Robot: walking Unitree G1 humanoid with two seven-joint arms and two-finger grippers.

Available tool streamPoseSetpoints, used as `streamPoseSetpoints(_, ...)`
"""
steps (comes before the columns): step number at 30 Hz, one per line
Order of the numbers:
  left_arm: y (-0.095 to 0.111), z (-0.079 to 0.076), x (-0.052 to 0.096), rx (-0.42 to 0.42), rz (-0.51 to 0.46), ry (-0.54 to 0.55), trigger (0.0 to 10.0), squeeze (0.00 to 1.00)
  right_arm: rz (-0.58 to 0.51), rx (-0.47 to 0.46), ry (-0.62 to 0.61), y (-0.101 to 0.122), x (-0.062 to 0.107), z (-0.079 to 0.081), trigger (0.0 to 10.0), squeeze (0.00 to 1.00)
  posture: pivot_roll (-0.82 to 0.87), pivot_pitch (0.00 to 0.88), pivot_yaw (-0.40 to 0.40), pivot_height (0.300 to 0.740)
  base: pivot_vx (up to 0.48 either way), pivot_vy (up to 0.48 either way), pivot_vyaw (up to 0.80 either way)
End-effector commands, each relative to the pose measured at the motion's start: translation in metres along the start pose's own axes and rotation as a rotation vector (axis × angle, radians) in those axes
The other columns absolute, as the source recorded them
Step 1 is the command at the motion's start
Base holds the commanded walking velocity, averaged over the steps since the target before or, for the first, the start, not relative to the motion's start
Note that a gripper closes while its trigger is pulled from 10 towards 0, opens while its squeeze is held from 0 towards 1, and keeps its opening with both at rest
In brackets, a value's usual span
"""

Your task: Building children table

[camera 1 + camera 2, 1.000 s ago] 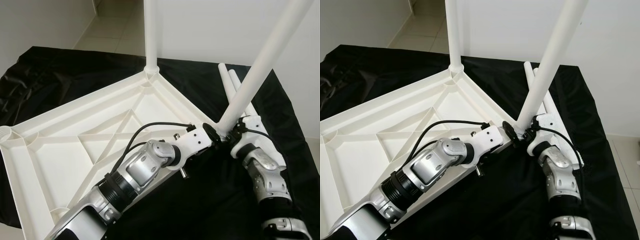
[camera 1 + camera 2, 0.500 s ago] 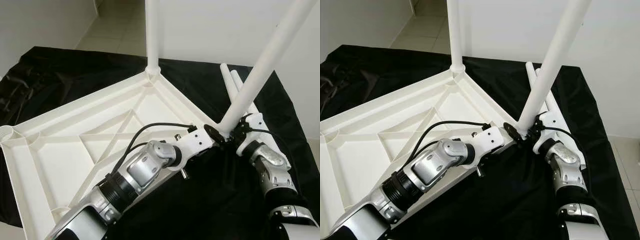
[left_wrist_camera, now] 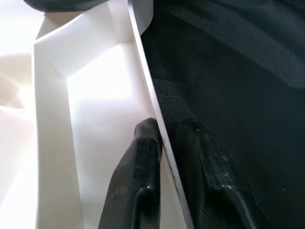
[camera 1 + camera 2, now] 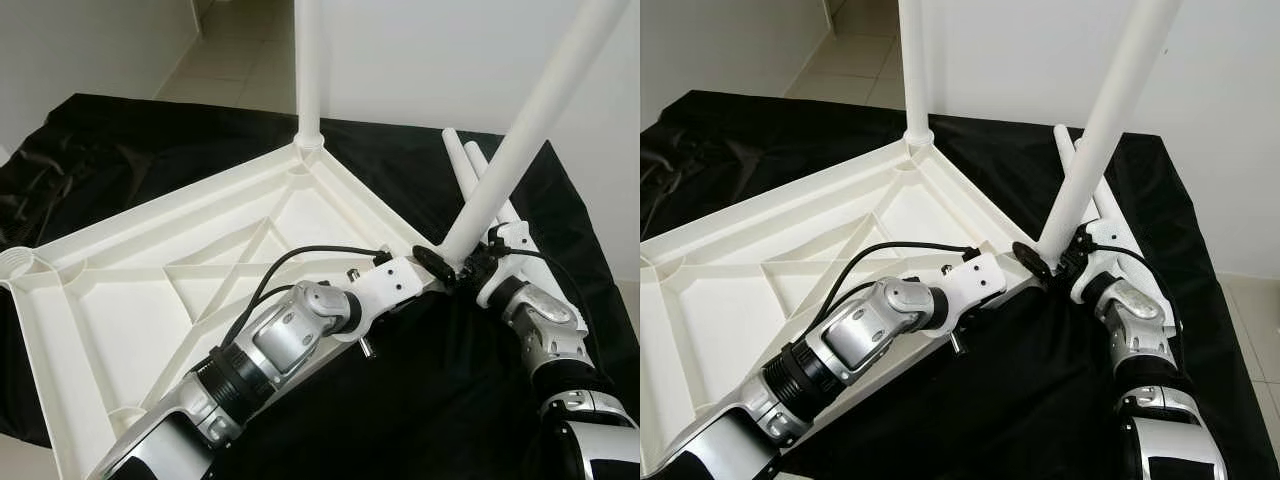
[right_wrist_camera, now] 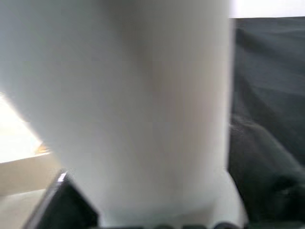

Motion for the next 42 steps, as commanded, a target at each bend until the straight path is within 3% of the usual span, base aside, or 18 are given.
streamPoseSetpoints(1, -0.033, -0.017, -0.006, 0.055, 0.118, -0.11, 10.0, 0.0, 0.049, -0.028, -0.035, -0.013, 0.01, -0.007, 0.0, 0.0, -0.04, 0.071, 0.019, 0.74, 0.0, 0.0, 0.0)
streamPoseSetpoints(15, -0.025, -0.019, -0.011, 0.053, 0.087, -0.107, 10.0, 0.0, 0.028, -0.025, 0.021, -0.012, 0.006, 0.005, 0.0, 0.0, -0.05, 0.078, 0.015, 0.74, 0.0, 0.0, 0.0)
streamPoseSetpoints(20, -0.009, -0.021, -0.02, 0.067, 0.032, -0.085, 10.0, 0.0, -0.015, -0.029, 0.043, -0.005, 0.002, 0.017, 0.0, 0.0, -0.06, 0.087, 0.013, 0.74, 0.0, 0.0, 0.0)
streamPoseSetpoints(30, -0.003, -0.019, -0.024, 0.092, 0.008, -0.066, 10.0, 0.0, -0.043, -0.044, 0.038, 0.001, 0.0, 0.028, 0.0, 0.0, -0.06, 0.093, 0.009, 0.74, 0.0, 0.0, 0.0)
streamPoseSetpoints(42, -0.004, -0.023, -0.027, 0.071, 0.018, -0.081, 10.0, 0.0, 0.0, -0.032, -0.117, 0.005, -0.007, 0.033, 0.0, 0.0, -0.06, 0.093, 0.003, 0.74, 0.0, 0.0, 0.0)
Point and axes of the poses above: a point about 5 cm out from each wrist's last joint towards the gripper, its own x axis pointing back from the gripper into the wrist, its own y axis along the axis of the wrist's last joint, z = x × y, the point moved 6 cm from there along -x, pointing out of the wrist towards the gripper, and after that the axes turned 10 degrees about x, right-handed, at the moved point
